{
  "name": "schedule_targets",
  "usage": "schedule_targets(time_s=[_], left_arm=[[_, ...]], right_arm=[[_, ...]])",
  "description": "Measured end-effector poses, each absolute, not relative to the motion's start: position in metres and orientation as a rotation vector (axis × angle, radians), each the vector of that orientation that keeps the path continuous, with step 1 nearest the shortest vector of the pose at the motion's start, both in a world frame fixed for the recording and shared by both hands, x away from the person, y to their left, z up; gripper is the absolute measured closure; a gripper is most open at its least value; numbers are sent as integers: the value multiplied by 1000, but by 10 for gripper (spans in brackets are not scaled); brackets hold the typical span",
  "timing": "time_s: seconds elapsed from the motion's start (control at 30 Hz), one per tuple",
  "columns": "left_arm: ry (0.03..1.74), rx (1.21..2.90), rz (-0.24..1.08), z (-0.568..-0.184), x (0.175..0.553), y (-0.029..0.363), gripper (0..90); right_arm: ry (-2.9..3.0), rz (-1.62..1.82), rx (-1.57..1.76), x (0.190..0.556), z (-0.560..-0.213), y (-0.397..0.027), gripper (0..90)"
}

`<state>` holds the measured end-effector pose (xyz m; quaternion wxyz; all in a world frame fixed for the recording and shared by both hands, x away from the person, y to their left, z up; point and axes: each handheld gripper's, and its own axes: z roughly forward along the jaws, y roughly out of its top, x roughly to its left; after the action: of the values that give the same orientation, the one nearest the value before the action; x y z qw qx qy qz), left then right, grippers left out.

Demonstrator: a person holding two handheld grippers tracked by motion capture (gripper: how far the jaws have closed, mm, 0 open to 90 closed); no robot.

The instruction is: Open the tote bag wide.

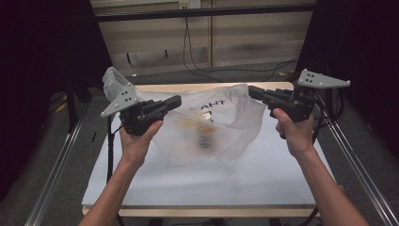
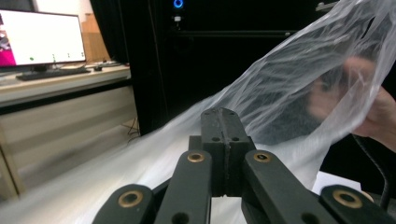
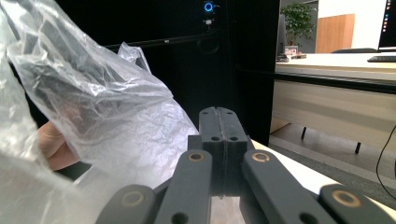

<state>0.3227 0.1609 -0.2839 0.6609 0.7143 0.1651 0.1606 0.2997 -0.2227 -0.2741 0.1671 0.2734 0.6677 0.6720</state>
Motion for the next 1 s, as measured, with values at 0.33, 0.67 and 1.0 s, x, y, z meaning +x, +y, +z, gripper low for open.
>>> schedule_targets(time_s=[0.33, 0.67, 1.0], left_arm=[[466, 1714, 352, -322, 344, 146, 900], [446, 1828, 336, -350, 347, 131, 900], [479, 1862, 304, -368, 360, 129, 900]], right_arm=[[1950, 1897, 771, 308, -289, -209, 900], [2015, 1909, 774, 319, -308, -189, 900], [2120, 1850, 797, 330, -339, -166, 900]])
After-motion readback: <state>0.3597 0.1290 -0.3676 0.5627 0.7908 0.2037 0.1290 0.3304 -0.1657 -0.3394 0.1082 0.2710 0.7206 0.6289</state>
